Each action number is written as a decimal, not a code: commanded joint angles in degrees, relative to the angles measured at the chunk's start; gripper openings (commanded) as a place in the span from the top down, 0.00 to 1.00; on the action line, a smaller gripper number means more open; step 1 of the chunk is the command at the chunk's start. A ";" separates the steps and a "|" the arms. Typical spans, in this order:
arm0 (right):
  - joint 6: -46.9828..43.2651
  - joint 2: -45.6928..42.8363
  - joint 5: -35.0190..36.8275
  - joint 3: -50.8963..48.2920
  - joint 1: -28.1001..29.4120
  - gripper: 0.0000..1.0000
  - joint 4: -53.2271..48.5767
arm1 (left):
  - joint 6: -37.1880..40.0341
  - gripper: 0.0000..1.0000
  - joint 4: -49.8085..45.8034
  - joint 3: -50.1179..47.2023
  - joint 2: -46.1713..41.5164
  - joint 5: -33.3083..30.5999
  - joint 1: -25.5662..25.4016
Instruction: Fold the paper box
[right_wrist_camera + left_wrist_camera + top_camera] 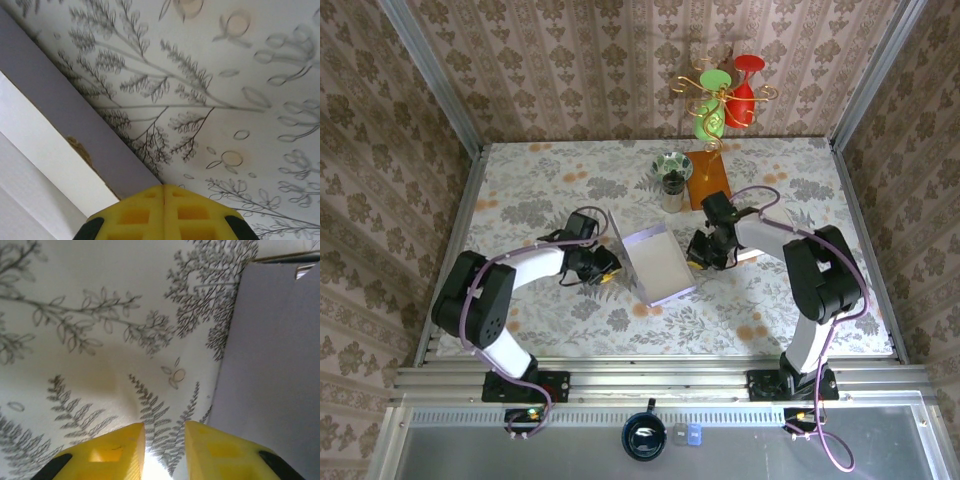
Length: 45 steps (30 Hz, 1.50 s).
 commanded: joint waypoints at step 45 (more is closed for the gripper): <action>33.26 1.66 -1.66 -2.16 20.77 0.74 22.62 | 20.15 0.66 -18.28 37.22 19.50 6.37 9.32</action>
